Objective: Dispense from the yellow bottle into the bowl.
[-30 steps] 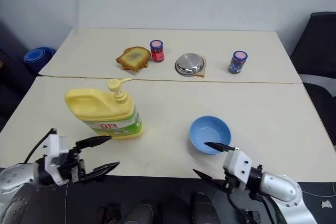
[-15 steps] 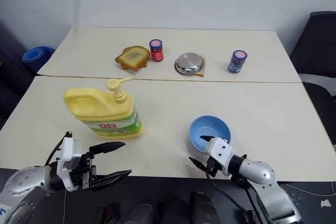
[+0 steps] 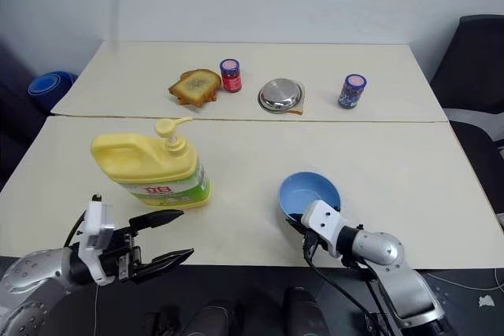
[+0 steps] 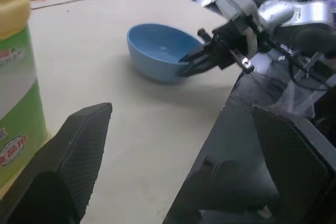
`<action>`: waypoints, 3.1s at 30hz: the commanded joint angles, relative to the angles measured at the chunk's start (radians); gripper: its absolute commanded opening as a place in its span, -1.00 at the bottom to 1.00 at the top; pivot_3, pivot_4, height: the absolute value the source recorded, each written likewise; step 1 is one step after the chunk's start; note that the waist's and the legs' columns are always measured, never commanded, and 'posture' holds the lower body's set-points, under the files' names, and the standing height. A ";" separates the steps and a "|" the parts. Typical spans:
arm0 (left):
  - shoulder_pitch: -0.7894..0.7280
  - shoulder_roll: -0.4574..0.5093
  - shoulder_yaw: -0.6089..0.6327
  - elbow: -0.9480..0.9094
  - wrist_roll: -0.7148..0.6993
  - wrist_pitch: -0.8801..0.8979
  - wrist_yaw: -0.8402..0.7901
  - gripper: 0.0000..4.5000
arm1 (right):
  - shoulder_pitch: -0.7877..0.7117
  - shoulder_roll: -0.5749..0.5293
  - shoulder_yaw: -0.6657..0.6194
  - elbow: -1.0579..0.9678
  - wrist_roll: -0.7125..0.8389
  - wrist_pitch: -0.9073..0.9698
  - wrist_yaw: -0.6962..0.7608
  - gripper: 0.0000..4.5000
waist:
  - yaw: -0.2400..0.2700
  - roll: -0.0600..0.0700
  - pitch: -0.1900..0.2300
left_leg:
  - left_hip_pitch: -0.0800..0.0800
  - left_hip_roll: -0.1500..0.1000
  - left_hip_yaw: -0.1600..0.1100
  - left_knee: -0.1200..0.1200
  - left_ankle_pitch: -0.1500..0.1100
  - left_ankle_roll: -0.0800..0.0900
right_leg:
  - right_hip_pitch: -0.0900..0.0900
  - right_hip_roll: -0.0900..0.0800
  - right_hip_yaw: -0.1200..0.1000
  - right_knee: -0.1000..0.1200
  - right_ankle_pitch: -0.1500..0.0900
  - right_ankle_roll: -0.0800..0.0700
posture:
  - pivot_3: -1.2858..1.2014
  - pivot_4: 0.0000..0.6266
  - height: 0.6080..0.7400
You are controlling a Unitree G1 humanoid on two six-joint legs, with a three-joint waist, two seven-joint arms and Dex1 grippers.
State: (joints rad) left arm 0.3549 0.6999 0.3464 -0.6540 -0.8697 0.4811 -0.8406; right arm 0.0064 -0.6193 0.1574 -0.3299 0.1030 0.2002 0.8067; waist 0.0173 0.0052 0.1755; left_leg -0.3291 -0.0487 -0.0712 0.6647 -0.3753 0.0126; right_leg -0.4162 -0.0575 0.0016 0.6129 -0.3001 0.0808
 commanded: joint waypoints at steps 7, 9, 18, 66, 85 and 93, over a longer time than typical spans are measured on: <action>-0.391 0.098 0.182 -0.002 -0.451 0.078 0.406 0.20 | -0.382 -0.083 0.016 -0.071 0.119 0.111 0.199 -1.00 | 0.004 -0.002 0.002 | 0.000 0.000 -0.001 0.003 0.002 -0.003 | -0.001 0.000 -0.001 0.006 0.000 -0.001 | 0.03 -0.52 1.00; -0.517 0.117 0.158 0.043 -0.440 0.086 0.475 -0.07 | -0.498 -0.045 0.048 -0.032 0.124 0.130 0.218 -1.00 | 0.004 -0.002 0.002 | 0.001 0.000 -0.001 0.003 0.002 -0.003 | -0.001 0.000 -0.001 0.007 0.000 -0.001 | 0.03 -0.52 1.00; -0.755 0.162 -0.072 0.162 -0.128 0.142 0.489 -0.98 | -0.823 0.095 0.174 0.137 0.097 0.274 0.244 -1.00 | -0.026 -0.005 0.001 | -0.023 -0.002 0.000 0.006 0.006 -0.005 | -0.027 0.001 -0.001 0.014 0.000 -0.001 | 0.03 -0.52 1.00; -0.686 0.133 -0.098 0.147 0.005 0.323 0.503 -0.98 | -1.137 0.281 0.217 0.299 0.121 0.417 0.334 -1.00 | -0.048 -0.004 0.001 | -0.025 -0.003 -0.001 0.017 0.006 -0.006 | -0.030 -0.001 -0.001 0.026 0.001 0.000 | 0.03 -0.52 1.00; -0.558 0.036 -0.162 0.164 0.133 0.303 0.517 -0.98 | -1.135 0.285 0.217 0.272 0.148 0.464 0.341 -1.00 | -0.047 0.010 -0.017 | -0.022 -0.004 0.001 0.017 0.006 -0.006 | -0.028 -0.001 0.002 0.029 0.001 -0.001 | 0.03 -0.52 1.00; -0.638 -0.049 -0.002 0.184 0.008 0.215 0.469 -0.98 | -1.101 0.236 0.183 0.303 0.122 0.414 0.330 -1.00 | -0.044 0.010 -0.017 | -0.022 -0.004 0.001 0.017 0.006 -0.006 | -0.028 -0.001 0.001 0.028 0.001 -0.001 | 0.03 -0.52 1.00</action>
State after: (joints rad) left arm -0.3032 0.6469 0.3246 -0.5173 -0.8335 0.6759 -0.3424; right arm -1.0918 -0.3563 0.3923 -0.0106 0.2234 0.6538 1.1394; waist -0.0272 0.0155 0.1584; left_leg -0.3514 -0.0524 -0.0705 0.6822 -0.3693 0.0063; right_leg -0.4448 -0.0587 0.0030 0.6405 -0.2995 0.0801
